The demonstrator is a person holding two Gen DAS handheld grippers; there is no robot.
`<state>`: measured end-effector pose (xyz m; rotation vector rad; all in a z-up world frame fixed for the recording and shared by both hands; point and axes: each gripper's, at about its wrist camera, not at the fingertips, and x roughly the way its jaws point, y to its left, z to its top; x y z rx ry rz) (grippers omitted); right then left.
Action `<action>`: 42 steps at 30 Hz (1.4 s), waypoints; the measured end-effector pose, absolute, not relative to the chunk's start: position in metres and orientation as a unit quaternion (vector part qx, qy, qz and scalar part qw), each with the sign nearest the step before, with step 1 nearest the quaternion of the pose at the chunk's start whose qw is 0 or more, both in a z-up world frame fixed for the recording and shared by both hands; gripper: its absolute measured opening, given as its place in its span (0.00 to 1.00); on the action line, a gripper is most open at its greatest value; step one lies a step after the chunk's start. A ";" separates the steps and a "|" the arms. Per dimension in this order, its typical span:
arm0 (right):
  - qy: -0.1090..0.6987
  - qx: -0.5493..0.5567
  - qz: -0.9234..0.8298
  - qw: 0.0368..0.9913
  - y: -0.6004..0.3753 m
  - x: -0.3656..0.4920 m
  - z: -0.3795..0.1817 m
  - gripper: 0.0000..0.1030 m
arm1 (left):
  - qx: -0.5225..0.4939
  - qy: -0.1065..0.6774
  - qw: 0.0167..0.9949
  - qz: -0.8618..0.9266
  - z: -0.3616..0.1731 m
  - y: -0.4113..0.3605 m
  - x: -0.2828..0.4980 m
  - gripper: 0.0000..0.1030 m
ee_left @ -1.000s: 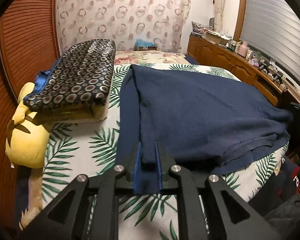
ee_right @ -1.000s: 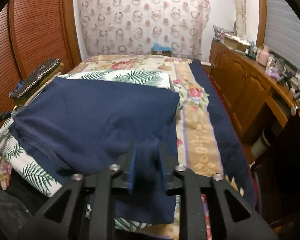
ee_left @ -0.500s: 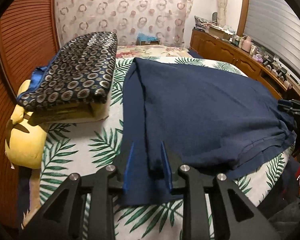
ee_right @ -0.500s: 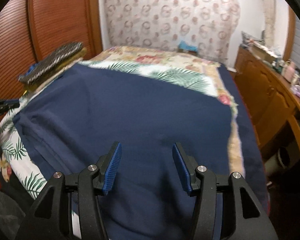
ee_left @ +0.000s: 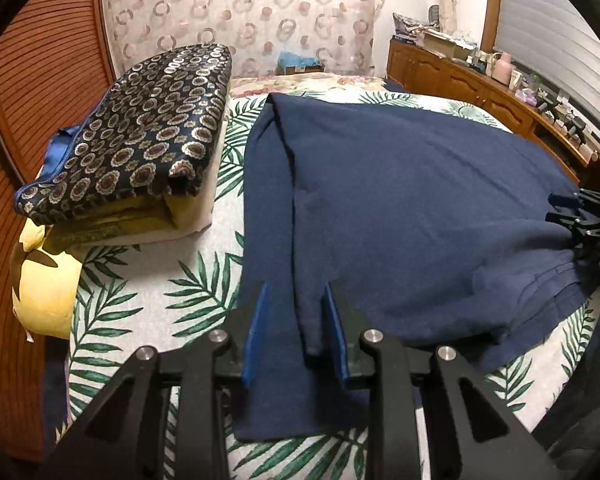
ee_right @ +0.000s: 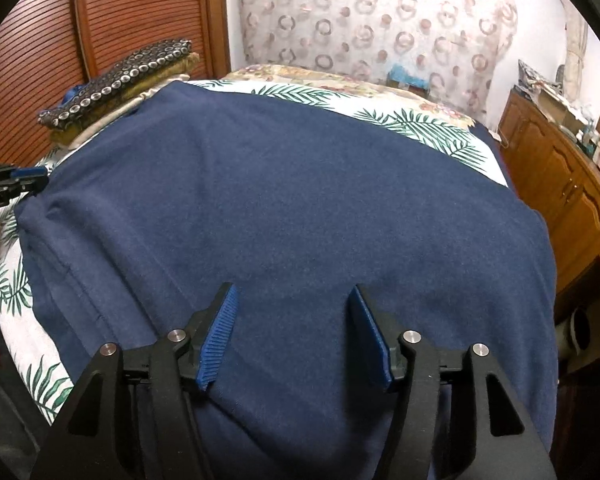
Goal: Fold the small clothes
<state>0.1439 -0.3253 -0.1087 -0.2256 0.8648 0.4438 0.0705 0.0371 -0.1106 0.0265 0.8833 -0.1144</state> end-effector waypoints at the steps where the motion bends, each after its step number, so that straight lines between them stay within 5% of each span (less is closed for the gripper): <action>1: 0.415 -0.106 0.213 0.878 -0.326 0.144 -0.109 0.60 | 0.013 0.427 0.902 -0.055 -0.112 0.037 0.071 0.27; 32: 0.415 -0.099 0.215 0.878 -0.328 0.143 -0.110 0.64 | -0.095 0.451 0.879 -0.120 -0.111 0.065 0.081 0.36; 42: 0.415 -0.099 0.216 0.878 -0.329 0.143 -0.110 0.64 | -0.024 0.447 0.890 -0.089 -0.111 0.041 0.087 0.36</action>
